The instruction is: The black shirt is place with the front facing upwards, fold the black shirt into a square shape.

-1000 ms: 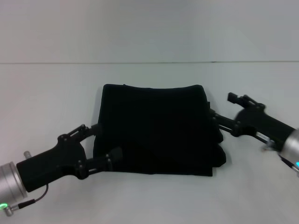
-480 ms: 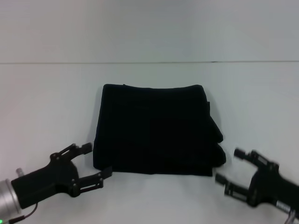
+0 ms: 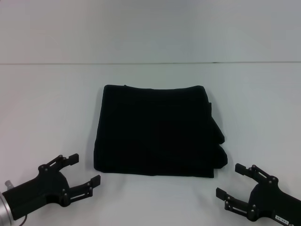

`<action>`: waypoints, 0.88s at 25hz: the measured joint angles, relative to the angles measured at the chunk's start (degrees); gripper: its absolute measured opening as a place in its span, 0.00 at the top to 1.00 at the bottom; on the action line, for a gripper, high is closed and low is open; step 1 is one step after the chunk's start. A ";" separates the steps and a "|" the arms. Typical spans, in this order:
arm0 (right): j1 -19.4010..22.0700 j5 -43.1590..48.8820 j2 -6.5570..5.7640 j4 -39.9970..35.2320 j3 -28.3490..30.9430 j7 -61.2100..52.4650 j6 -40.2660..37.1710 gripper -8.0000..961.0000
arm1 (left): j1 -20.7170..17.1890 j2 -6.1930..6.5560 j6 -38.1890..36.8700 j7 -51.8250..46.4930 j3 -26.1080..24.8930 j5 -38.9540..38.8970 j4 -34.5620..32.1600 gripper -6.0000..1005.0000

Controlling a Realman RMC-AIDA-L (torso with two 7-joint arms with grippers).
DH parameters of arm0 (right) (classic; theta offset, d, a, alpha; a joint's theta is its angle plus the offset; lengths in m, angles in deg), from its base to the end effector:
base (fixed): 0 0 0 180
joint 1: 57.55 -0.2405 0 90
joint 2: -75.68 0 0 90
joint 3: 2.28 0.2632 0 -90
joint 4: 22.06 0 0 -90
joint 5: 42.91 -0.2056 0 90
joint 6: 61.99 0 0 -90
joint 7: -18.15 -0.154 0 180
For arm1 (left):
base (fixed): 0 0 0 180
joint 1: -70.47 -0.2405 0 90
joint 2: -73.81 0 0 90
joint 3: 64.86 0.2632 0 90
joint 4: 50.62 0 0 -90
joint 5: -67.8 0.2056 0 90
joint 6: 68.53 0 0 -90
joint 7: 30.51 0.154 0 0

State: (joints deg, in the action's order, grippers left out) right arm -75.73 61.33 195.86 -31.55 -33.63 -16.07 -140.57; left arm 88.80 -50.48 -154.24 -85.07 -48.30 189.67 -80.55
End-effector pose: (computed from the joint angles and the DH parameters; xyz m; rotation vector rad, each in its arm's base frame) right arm 0.3377 0.2437 -0.0761 -2.3968 0.5302 0.6857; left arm -0.3426 0.2566 -0.0372 -2.3865 -0.6832 -0.6740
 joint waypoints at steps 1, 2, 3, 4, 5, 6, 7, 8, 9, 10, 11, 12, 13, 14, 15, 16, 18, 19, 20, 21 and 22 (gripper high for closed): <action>-0.01 0.00 -0.03 -0.01 0.02 0.00 0.07 0.05 | 0.00 0.00 0.48 0.00 0.00 0.17 0.01 0.07; -0.03 0.00 -0.08 -0.07 0.05 -0.02 0.12 0.05 | 0.03 0.00 0.83 0.00 -0.02 0.35 0.07 0.07; -0.05 0.00 -0.13 -0.16 0.06 -0.09 0.13 0.05 | 0.08 0.01 1.10 -0.01 -0.04 0.57 0.17 0.07; -0.07 0.00 -0.19 -0.23 0.07 -0.13 0.13 0.05 | 0.13 0.01 1.13 -0.01 -0.07 0.68 0.23 0.07; -0.08 0.00 -0.23 -0.30 0.08 -0.15 0.13 0.05 | 0.15 0.01 1.14 -0.01 -0.07 0.73 0.27 0.07; -0.04 -0.03 -0.25 -0.35 0.13 -0.14 0.08 0.05 | 0.17 0.01 1.15 -0.01 -0.08 0.73 0.30 0.07; 0.02 -0.10 -0.27 -0.40 0.24 -0.10 -0.02 0.05 | 0.21 0.01 1.15 -0.05 -0.11 0.74 0.34 0.07; 0.14 -0.31 -0.28 -0.48 0.43 -0.05 -0.24 0.05 | 0.26 0.01 1.16 -0.14 -0.12 0.74 0.41 0.07; 0.14 -0.31 -0.28 -0.48 0.43 -0.05 -0.24 0.05 | 0.32 0.01 1.16 -0.23 -0.11 0.74 0.44 0.07; 0.17 -0.39 -0.28 -0.52 0.48 -0.04 -0.27 0.05 | 0.37 0.01 1.16 -0.31 -0.09 0.74 0.45 0.07; 0.17 -0.42 -0.27 -0.52 0.50 -0.02 -0.27 0.05 | 0.40 0.01 1.16 -0.38 -0.06 0.74 0.46 0.07; 0.16 -0.44 -0.25 -0.52 0.52 0.00 -0.29 0.05 | 0.41 0.01 1.16 -0.41 0.00 0.74 0.47 0.07; 0.12 -0.44 -0.23 -0.52 0.54 0.01 -0.31 0.05 | 0.41 0.01 1.16 -0.42 0.00 0.74 0.47 0.07; 0.06 -0.45 -0.20 -0.53 0.56 0.02 -0.34 0.05 | 0.37 0.01 1.16 -0.43 -0.01 0.74 0.48 0.07; -0.02 -0.45 -0.19 -0.53 0.58 0.02 -0.35 0.05 | 0.32 0.01 1.14 -0.44 -0.05 0.74 0.49 0.07; -0.08 -0.45 -0.20 -0.53 0.59 0.03 -0.35 0.05 | 0.27 0.01 1.10 -0.44 -0.08 0.74 0.49 0.07; -0.24 -0.45 -0.20 -0.53 0.60 0.03 -0.30 0.05 | 0.25 0.01 0.99 -0.45 -0.09 0.74 0.49 0.07; -0.31 -0.45 -0.21 -0.53 0.60 0.03 -0.23 0.05 | 0.24 0.01 0.94 -0.45 -0.10 0.74 0.49 0.07; -0.35 -0.45 -0.21 -0.53 0.60 0.03 -0.22 0.05 | 0.25 0.01 0.92 -0.45 -0.08 0.74 0.49 0.07; -0.37 -0.46 -0.21 -0.53 0.60 0.03 -0.21 0.05 | 0.27 0.01 0.90 -0.46 -0.05 0.73 0.50 0.07; -0.38 -0.45 -0.21 -0.53 0.60 0.03 -0.18 0.05 | 0.29 0.01 0.88 -0.46 0.00 0.73 0.49 0.07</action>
State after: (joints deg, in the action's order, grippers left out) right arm -76.10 60.88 195.65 -32.08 -33.03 -16.04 -140.75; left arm 89.09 -50.46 -153.36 -85.52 -48.30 190.41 -80.06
